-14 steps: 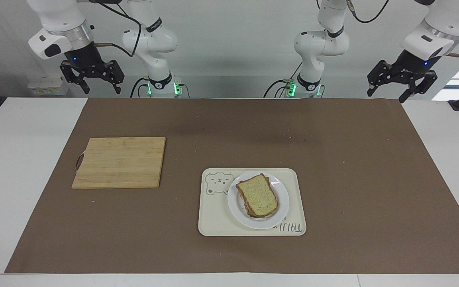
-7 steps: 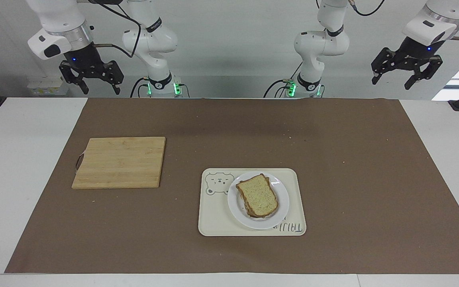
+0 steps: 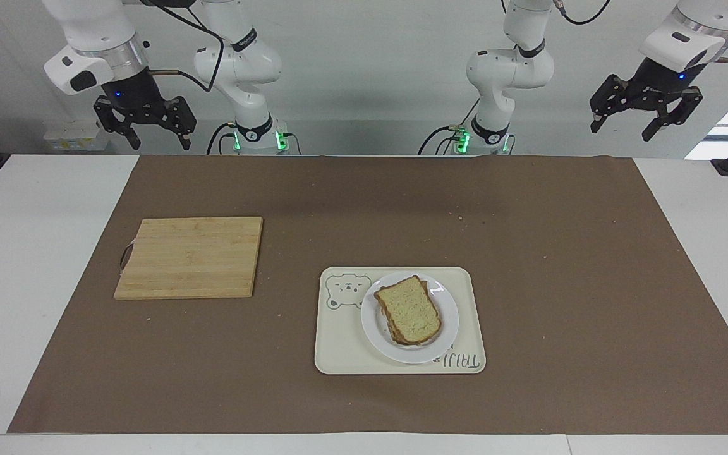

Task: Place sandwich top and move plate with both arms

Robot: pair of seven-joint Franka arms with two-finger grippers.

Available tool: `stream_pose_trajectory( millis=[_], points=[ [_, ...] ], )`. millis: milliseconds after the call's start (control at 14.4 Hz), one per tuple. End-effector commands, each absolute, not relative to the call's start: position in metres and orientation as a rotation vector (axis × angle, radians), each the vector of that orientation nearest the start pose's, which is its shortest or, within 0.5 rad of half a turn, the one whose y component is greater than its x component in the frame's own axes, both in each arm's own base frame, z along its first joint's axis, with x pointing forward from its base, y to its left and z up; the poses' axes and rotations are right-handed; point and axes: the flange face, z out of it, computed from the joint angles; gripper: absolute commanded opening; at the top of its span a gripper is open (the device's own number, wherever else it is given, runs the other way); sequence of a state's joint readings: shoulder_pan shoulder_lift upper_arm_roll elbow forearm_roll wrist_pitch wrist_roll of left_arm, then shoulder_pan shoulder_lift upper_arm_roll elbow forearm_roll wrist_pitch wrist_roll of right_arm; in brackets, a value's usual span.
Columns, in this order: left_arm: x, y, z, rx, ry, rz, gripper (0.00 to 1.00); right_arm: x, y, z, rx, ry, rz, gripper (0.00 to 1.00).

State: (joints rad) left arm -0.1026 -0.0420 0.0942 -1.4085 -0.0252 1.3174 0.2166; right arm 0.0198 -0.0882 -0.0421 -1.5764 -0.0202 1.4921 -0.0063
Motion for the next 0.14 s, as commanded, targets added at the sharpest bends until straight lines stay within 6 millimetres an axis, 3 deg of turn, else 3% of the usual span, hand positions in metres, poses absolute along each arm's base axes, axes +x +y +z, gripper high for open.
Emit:
stream_pose_trajectory(
  millis=[0,69],
  points=[
    [0.5008,-0.0006,0.7000,-3.143,0.338,0.099,1.00,0.5161,-0.0134,0.6653,-3.165,-0.030,-0.001,1.00],
    [0.5010,-0.0006,0.7001,-3.143,0.338,0.097,1.00,0.5159,-0.0132,0.6649,-3.163,-0.033,-0.004,1.00]
  ],
)
